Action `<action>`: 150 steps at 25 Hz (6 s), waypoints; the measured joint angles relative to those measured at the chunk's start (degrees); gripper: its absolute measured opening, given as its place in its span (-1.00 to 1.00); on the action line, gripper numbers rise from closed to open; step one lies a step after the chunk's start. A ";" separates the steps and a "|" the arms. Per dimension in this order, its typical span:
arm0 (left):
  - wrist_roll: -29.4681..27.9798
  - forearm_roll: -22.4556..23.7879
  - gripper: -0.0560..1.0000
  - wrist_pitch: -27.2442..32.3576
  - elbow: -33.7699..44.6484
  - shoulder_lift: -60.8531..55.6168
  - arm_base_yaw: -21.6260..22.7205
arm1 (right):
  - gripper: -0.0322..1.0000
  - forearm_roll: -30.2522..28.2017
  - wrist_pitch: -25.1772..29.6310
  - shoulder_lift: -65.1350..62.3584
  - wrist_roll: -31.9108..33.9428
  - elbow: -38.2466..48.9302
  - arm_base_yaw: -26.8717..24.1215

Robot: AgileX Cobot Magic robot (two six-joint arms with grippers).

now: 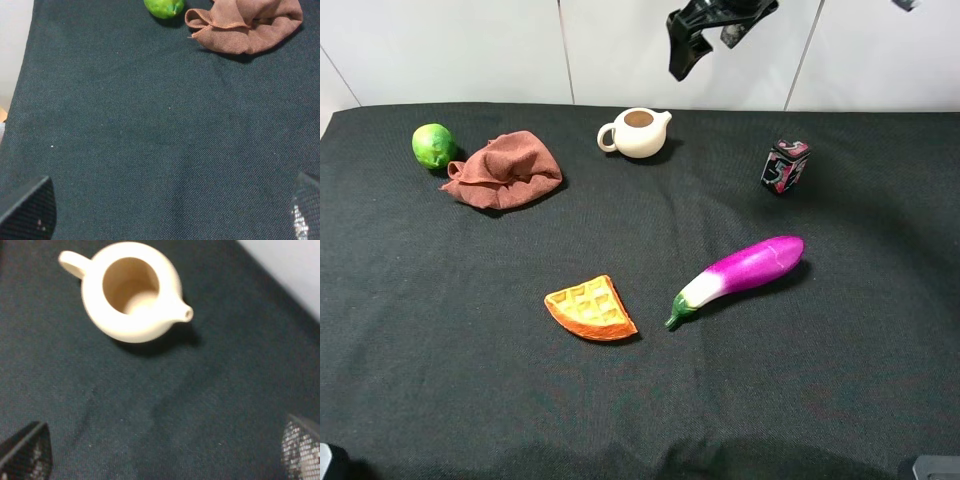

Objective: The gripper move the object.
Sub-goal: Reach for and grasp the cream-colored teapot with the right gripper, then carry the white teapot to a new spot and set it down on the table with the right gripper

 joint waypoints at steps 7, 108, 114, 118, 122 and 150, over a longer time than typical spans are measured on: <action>0.00 0.05 0.98 -0.10 0.00 0.00 0.00 | 0.41 1.71 -1.45 3.26 -0.78 -0.44 1.22; 0.00 0.05 0.98 -0.23 0.00 0.00 0.00 | -0.06 9.18 -8.79 25.79 -8.84 -13.05 5.32; 0.00 0.05 0.98 -0.23 0.00 0.00 0.00 | -0.42 9.25 -8.55 25.79 -8.84 -13.05 5.32; 0.00 0.05 0.98 -0.23 0.00 0.00 0.00 | -0.59 9.25 -8.54 25.79 -8.84 -13.05 5.32; 0.00 0.05 0.98 -0.23 0.00 0.00 0.00 | -0.79 9.25 -8.17 25.79 -8.84 -13.05 5.32; 0.00 0.05 0.98 -0.23 0.00 0.00 0.00 | -0.94 9.42 -3.37 25.86 -9.00 -13.34 5.32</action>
